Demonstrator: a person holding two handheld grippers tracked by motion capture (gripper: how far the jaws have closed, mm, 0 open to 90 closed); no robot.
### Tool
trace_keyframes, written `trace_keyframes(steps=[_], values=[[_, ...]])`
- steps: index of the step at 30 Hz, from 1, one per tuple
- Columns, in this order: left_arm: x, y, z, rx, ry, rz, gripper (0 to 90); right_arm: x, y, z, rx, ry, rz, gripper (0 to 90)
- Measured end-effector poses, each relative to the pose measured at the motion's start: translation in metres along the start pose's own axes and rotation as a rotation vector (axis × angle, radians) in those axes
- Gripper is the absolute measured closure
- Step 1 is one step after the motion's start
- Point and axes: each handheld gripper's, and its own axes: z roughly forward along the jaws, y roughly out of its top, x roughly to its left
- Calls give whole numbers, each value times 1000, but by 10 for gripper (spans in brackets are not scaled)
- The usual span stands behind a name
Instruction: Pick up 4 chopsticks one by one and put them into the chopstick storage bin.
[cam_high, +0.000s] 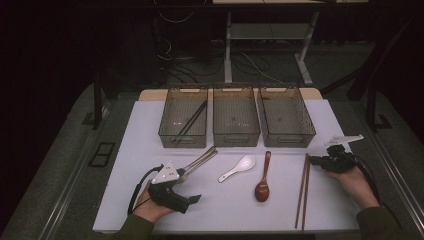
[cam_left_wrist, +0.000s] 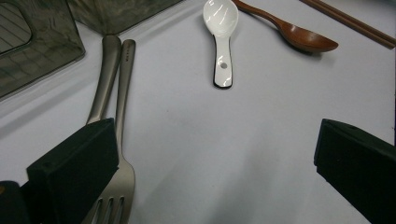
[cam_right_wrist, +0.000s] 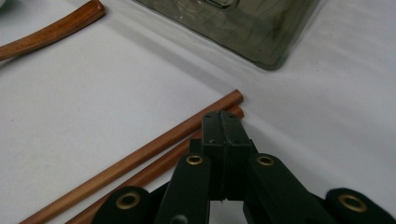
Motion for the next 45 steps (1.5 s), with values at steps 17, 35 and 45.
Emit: trace_keyframes(steps=[17, 35, 45], values=[[0, 0, -1, -3, 2, 3, 0, 2, 14, 12, -1, -6, -8, 893], [0, 0, 0, 1, 2, 3, 0, 6, 28, 26, -19, 25, 15, 893], [1, 0, 0, -2, 1, 9, 0, 9, 29, 27, -17, 27, 4, 893]])
